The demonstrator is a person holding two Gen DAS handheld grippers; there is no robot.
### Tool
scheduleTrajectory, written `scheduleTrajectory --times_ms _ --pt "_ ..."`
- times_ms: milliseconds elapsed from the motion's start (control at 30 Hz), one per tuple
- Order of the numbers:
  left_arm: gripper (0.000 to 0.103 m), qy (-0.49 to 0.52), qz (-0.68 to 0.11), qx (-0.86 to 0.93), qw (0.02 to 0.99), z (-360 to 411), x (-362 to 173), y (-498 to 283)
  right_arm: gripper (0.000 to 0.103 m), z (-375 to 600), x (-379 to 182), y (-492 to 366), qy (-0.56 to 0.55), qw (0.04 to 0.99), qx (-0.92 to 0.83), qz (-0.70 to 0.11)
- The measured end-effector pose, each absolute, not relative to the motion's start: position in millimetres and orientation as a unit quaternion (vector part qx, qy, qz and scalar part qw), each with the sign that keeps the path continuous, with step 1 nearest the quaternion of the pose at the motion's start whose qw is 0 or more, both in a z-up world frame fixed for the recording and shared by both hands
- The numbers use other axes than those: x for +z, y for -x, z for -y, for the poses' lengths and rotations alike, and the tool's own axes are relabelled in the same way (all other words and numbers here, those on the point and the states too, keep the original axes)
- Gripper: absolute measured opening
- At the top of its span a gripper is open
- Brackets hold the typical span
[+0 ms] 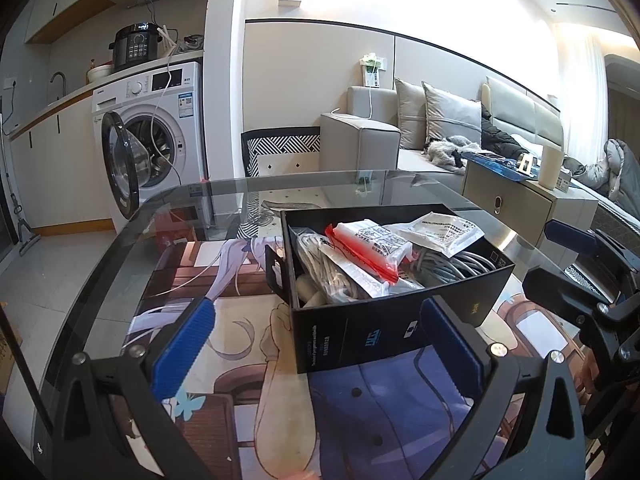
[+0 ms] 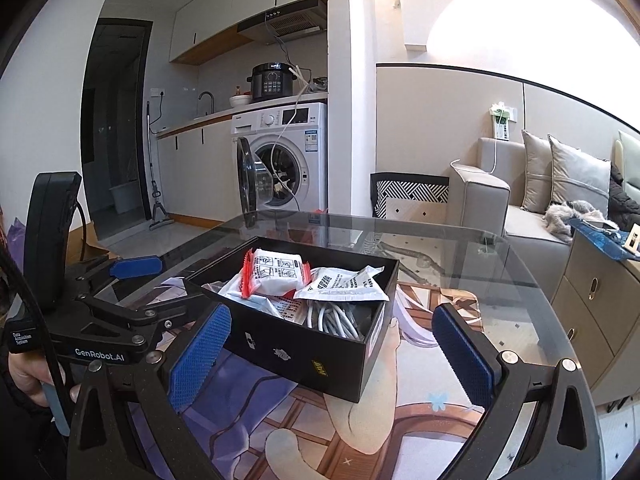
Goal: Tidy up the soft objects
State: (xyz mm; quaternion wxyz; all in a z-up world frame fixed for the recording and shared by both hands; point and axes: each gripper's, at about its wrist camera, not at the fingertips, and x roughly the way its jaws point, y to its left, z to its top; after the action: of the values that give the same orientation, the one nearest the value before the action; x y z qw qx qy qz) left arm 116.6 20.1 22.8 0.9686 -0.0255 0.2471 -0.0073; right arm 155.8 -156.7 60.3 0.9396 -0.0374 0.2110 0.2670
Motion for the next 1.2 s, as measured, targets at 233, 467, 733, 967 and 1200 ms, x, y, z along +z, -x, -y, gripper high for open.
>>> scheduleTrajectory --times_ms 233,467,733,967,1200 --pt "0.103 0.028 -0.245 -0.005 0.969 -20.2 24.1 -114.3 0.102 156.9 60.1 -155.7 0.039 0.940 0.267 -0.211" --pt "0.103 0.028 -0.244 -0.005 0.969 -20.3 24.0 -114.2 0.102 156.8 59.7 -155.6 0.038 0.940 0.267 -0.211" --pt "0.103 0.028 -0.244 -0.005 0.969 -20.2 23.9 -114.1 0.102 156.8 59.5 -155.3 0.038 0.940 0.267 -0.211" --pt "0.103 0.028 -0.244 -0.005 0.969 -20.3 23.9 -114.1 0.102 156.8 59.3 -155.3 0.038 0.940 0.267 -0.210" --pt "0.103 0.028 -0.244 -0.005 0.969 -20.3 23.9 -114.0 0.102 156.6 59.1 -155.0 0.038 0.940 0.267 -0.210"
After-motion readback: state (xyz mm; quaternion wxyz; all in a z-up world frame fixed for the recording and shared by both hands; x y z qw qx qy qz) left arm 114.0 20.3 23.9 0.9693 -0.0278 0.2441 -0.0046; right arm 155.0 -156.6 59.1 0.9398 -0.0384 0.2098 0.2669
